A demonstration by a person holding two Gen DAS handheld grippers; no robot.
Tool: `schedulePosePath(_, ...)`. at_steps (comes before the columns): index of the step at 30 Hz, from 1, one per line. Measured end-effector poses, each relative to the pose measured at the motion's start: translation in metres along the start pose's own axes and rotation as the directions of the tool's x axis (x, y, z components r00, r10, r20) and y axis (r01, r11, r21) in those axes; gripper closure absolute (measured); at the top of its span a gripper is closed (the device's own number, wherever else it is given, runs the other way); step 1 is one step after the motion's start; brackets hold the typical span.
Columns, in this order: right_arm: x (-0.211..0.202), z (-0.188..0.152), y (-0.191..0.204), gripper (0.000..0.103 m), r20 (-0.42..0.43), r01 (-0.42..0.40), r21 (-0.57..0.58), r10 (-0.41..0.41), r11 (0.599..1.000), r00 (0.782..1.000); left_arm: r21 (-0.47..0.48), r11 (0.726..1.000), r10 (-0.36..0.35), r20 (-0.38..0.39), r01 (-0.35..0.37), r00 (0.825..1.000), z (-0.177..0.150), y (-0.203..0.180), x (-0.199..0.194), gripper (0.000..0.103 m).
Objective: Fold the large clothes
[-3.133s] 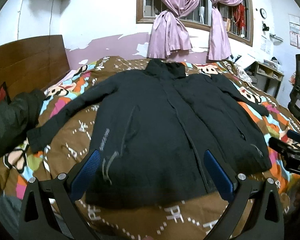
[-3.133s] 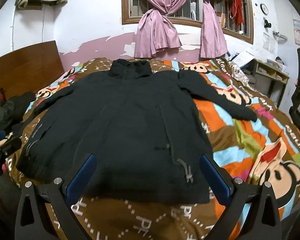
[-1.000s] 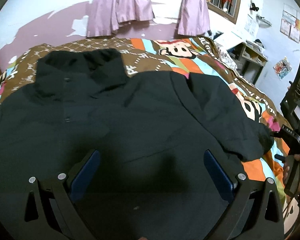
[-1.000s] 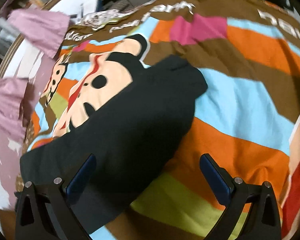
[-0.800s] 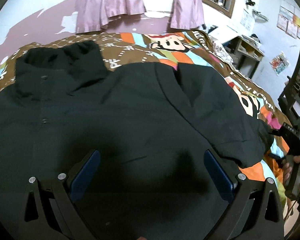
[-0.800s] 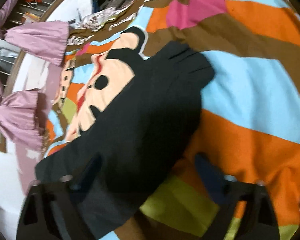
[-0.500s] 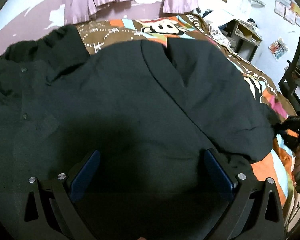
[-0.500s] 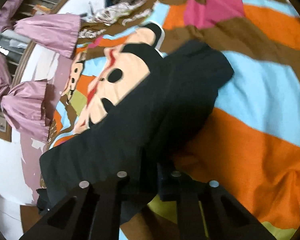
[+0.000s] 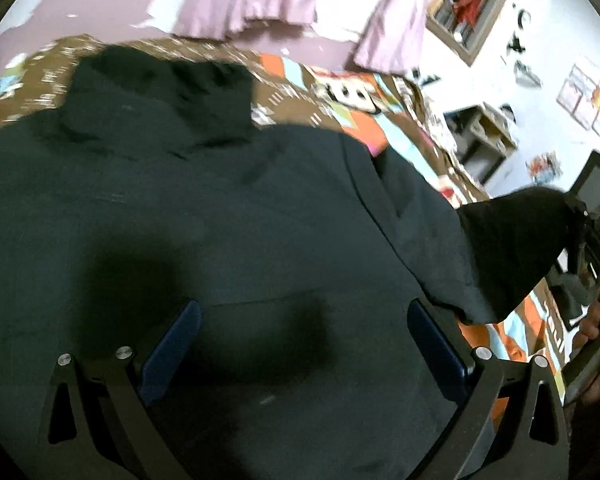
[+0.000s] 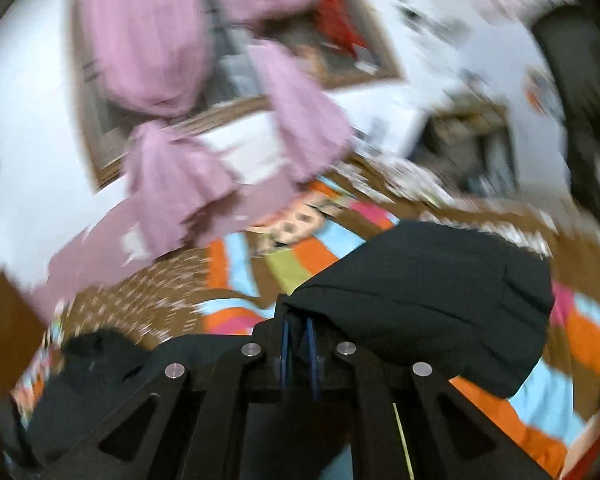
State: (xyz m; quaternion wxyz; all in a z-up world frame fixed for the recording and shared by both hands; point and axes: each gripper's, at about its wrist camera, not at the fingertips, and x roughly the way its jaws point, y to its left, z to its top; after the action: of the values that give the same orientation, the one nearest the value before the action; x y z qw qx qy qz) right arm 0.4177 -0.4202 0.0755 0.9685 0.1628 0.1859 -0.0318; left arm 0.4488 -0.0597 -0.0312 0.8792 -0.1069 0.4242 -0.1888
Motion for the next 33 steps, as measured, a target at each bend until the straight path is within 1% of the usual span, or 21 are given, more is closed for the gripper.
schedulePosePath(1, -0.001, -0.002, 0.032, 0.096, -0.005, -0.041, -0.084, 0.041, 0.996, 0.999, -0.014, 1.000, 0.005, 0.013, -0.005, 1.000, -0.002, 0.007, -0.015, 0.002)
schedulePosePath(2, -0.001, -0.007, 0.052, 0.096, -0.014, -0.069, -0.137, 0.068, 0.988, 0.998, -0.030, 0.999, 0.011, 0.025, -0.010, 1.000, -0.003, 0.016, -0.029, 0.002)
schedulePosePath(3, -0.002, -0.015, 0.082, 0.096, -0.030, -0.108, -0.219, 0.104, 0.970, 0.994, -0.048, 0.999, 0.017, 0.039, -0.015, 0.999, -0.004, 0.027, -0.043, 0.002)
schedulePosePath(4, -0.003, -0.022, 0.101, 0.096, -0.040, -0.130, -0.274, 0.124, 0.953, 0.992, -0.068, 0.998, 0.020, 0.054, -0.016, 0.998, -0.006, 0.036, -0.058, 0.002)
schedulePosePath(6, -0.006, -0.049, 0.150, 0.096, -0.088, -0.199, -0.418, 0.179, 0.886, 0.980, -0.116, 0.993, 0.014, 0.080, -0.005, 0.997, -0.012, 0.058, -0.087, 0.002)
schedulePosePath(8, -0.010, -0.080, 0.189, 0.096, -0.145, -0.253, -0.545, 0.207, 0.799, 0.967, -0.175, 0.984, 0.001, 0.121, 0.020, 0.993, -0.019, 0.081, -0.114, 0.002)
schedulePosePath(9, -0.012, -0.099, 0.207, 0.096, -0.174, -0.278, -0.611, 0.217, 0.741, 0.960, -0.198, 0.979, -0.013, 0.141, 0.041, 0.990, -0.022, 0.090, -0.125, 0.002)
schedulePosePath(13, -0.017, -0.166, 0.244, 0.096, -0.300, -0.366, -0.760, 0.210, 0.537, 0.930, -0.317, 0.935, -0.092, 0.220, 0.161, 0.971, -0.037, 0.130, -0.161, 0.002)
schedulePosePath(15, -0.014, -0.193, 0.249, 0.096, -0.369, -0.415, -0.784, 0.191, 0.462, 0.910, -0.356, 0.914, -0.114, 0.234, 0.195, 0.965, -0.040, 0.143, -0.172, 0.002)
schedulePosePath(16, -0.011, -0.212, 0.249, 0.096, -0.407, -0.440, -0.797, 0.170, 0.413, 0.897, -0.370, 0.906, -0.125, 0.235, 0.207, 0.964, -0.043, 0.149, -0.175, 0.002)
schedulePosePath(18, -0.005, -0.235, 0.249, 0.094, -0.461, -0.475, -0.803, 0.128, 0.361, 0.878, -0.398, 0.890, -0.146, 0.215, 0.223, 0.966, -0.049, 0.158, -0.174, 0.002)
schedulePosePath(19, -0.005, -0.244, 0.248, 0.094, -0.454, -0.466, -0.816, 0.122, 0.342, 0.883, -0.411, 0.883, -0.155, 0.198, 0.226, 0.968, -0.052, 0.161, -0.170, 0.002)
schedulePosePath(20, -0.006, -0.247, 0.246, 0.093, -0.440, -0.455, -0.827, 0.122, 0.331, 0.890, -0.430, 0.874, -0.169, 0.171, 0.228, 0.971, -0.056, 0.163, -0.164, 0.002)
schedulePosePath(21, -0.006, -0.245, 0.245, 0.088, -0.439, -0.457, -0.827, 0.130, 0.328, 0.889, -0.441, 0.868, -0.176, 0.157, 0.228, 0.972, -0.058, 0.167, -0.160, 0.002)
schedulePosePath(22, -0.005, -0.240, 0.244, 0.081, -0.455, -0.475, -0.811, 0.141, 0.341, 0.879, -0.446, 0.865, -0.181, 0.149, 0.229, 0.972, -0.059, 0.169, -0.159, 0.002)
schedulePosePath(23, -0.004, -0.236, 0.245, 0.076, -0.472, -0.493, -0.792, 0.152, 0.360, 0.869, -0.437, 0.872, -0.173, 0.144, 0.220, 0.974, -0.058, 0.168, -0.159, 0.002)
schedulePosePath(25, 0.001, -0.219, 0.239, 0.051, -0.517, -0.549, -0.718, 0.200, 0.428, 0.833, -0.409, 0.892, -0.155, 0.122, 0.192, 0.980, -0.054, 0.162, -0.157, 0.002)
schedulePosePath(27, -0.008, -0.209, 0.235, 0.043, -0.516, -0.572, -0.658, 0.261, 0.490, 0.816, -0.410, 0.897, -0.140, 0.087, 0.164, 0.986, -0.055, 0.154, -0.156, 0.002)
schedulePosePath(28, -0.014, -0.204, 0.230, 0.042, -0.508, -0.579, -0.637, 0.288, 0.509, 0.812, -0.413, 0.896, -0.141, 0.083, 0.162, 0.987, -0.060, 0.153, -0.156, 0.002)
schedulePosePath(29, -0.023, -0.203, 0.227, 0.042, -0.495, -0.576, -0.633, 0.301, 0.518, 0.815, -0.417, 0.894, -0.142, 0.083, 0.164, 0.986, -0.064, 0.150, -0.158, 0.002)
schedulePosePath(33, -0.045, -0.200, 0.218, 0.033, -0.416, -0.531, -0.663, 0.330, 0.528, 0.848, -0.446, 0.878, -0.153, 0.083, 0.174, 0.985, -0.087, 0.144, -0.166, 0.002)
